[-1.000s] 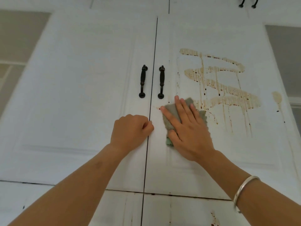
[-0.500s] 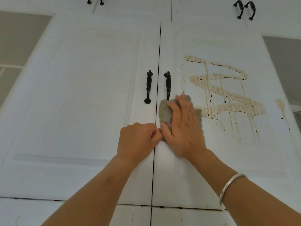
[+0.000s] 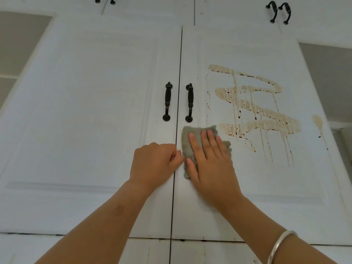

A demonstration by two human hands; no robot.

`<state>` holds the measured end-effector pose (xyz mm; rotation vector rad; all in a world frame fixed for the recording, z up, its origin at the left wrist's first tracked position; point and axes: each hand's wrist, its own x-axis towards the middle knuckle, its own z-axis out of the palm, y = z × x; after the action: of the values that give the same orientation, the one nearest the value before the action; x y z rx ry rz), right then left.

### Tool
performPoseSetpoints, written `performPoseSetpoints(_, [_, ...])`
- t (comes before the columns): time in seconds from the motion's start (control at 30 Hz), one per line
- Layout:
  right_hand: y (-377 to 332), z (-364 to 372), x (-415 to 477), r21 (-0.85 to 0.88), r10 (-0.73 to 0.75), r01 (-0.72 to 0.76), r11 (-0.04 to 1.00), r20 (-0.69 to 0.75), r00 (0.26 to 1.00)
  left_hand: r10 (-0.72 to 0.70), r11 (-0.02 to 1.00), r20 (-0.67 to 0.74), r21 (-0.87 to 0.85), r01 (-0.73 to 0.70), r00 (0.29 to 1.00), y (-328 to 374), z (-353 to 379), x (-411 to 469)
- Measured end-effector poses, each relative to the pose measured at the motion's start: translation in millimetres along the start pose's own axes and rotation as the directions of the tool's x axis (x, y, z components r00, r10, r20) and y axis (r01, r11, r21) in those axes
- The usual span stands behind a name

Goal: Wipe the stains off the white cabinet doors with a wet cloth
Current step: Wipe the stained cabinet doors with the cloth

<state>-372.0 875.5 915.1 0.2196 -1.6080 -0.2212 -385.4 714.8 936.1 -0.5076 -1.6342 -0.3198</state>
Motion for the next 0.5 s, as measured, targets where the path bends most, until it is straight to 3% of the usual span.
performPoseSetpoints(0.23, [18.6,-6.8,43.4,-0.025,-0.062,0.066,0.998,0.132,0.989,0.017,1.0,-0.048,0.017,-0.016,0.999,-0.7,2.7,-0.3])
performPoseSetpoints(0.5, [9.8,-8.3,10.8,0.054,-0.063,0.058,0.997,0.087,0.994,0.053,0.998,-0.091,0.046,-0.049,0.994,-0.6,7.5,-1.0])
